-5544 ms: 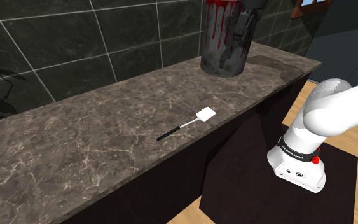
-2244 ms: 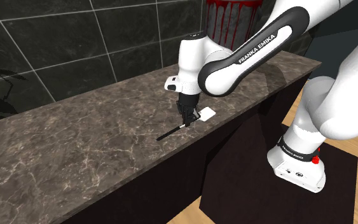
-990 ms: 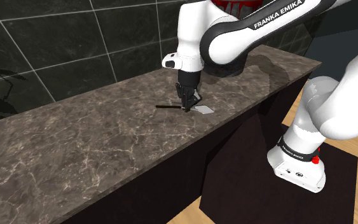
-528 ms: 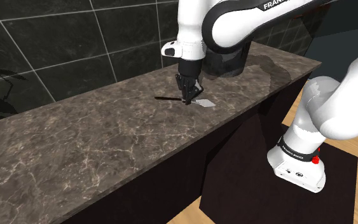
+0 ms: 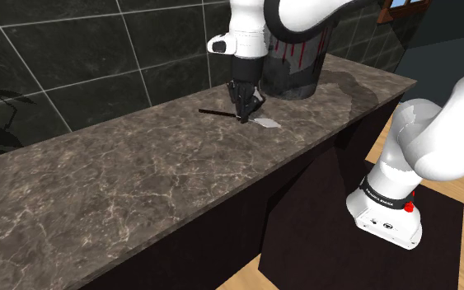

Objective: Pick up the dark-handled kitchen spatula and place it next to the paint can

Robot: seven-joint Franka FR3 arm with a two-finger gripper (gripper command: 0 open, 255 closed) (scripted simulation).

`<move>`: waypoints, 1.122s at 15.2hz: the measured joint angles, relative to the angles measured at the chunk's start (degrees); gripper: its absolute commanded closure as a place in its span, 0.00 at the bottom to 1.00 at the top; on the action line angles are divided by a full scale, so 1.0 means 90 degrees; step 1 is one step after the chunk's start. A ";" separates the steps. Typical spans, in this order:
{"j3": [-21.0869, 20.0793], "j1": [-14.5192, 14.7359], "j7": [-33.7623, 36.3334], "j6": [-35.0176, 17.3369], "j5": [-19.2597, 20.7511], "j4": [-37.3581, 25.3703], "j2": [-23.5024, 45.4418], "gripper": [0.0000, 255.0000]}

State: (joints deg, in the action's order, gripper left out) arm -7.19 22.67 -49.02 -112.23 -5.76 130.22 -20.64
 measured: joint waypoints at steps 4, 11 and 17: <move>0.0016 -0.0006 0.0012 0.0343 0.0012 -0.0292 -0.0052 1.00; 0.0028 -0.0011 0.0058 0.0935 0.0031 -0.0866 -0.0070 1.00; 0.0055 -0.0026 0.0069 0.1445 0.0054 -0.1429 -0.0017 1.00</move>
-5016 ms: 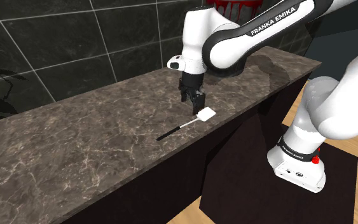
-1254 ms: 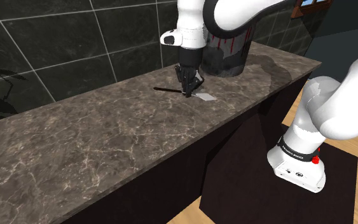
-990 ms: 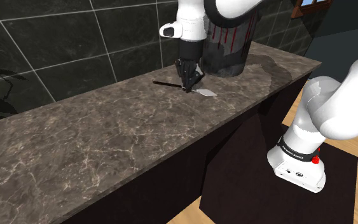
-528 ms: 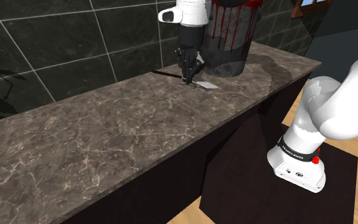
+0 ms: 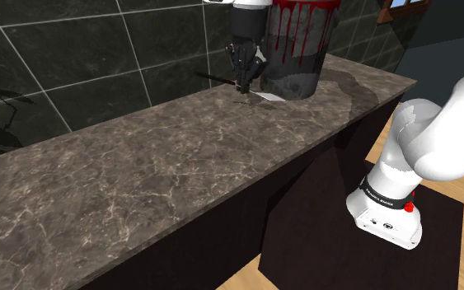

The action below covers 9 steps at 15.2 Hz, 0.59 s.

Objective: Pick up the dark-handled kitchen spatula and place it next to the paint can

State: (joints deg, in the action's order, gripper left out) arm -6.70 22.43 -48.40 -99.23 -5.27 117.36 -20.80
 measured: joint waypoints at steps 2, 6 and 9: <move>-0.0004 0.0003 0.0024 0.0179 0.0002 -0.0187 0.0006 1.00; 0.0009 -0.0004 0.0034 0.0482 0.0013 -0.0523 0.0041 1.00; 0.0012 -0.0009 0.0056 0.0762 0.0025 -0.0898 0.0135 1.00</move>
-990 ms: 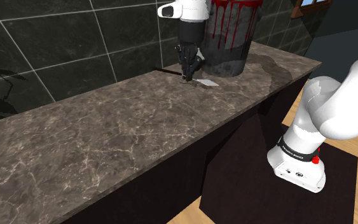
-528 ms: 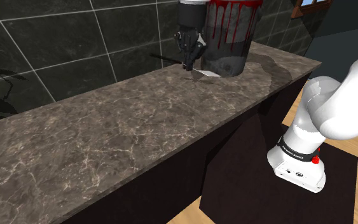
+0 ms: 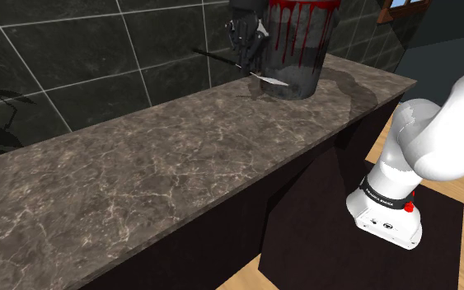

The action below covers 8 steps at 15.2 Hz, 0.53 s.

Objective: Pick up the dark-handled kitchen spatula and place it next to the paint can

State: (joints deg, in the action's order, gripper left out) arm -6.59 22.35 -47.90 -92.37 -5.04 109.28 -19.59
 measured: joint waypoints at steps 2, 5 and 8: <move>0.0001 -0.0002 0.0015 0.0174 0.0005 -0.0219 0.0044 1.00; 0.0001 -0.0003 0.0039 0.0437 0.0013 -0.0559 0.0121 1.00; 0.0005 -0.0008 0.0054 0.0692 0.0024 -0.0913 0.0220 1.00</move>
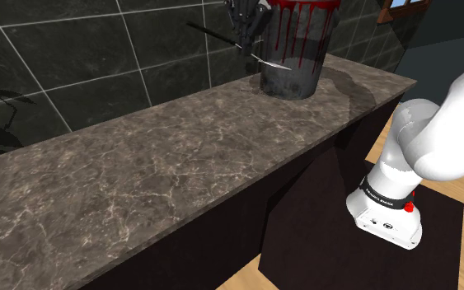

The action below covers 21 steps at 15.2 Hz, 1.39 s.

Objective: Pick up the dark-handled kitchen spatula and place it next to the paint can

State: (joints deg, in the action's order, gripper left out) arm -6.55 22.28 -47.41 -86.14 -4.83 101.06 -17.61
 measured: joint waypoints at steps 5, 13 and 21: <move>0.0010 -0.0009 0.0022 0.0461 0.0018 -0.0643 0.0182 1.00; -0.0015 -0.0006 0.0112 0.1218 0.0050 -0.1823 0.0604 1.00; -0.0032 -0.0005 0.0183 0.2092 0.0096 -0.3268 0.1175 1.00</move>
State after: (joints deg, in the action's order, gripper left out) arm -6.84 22.23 -45.77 -67.31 -3.97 71.65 -7.03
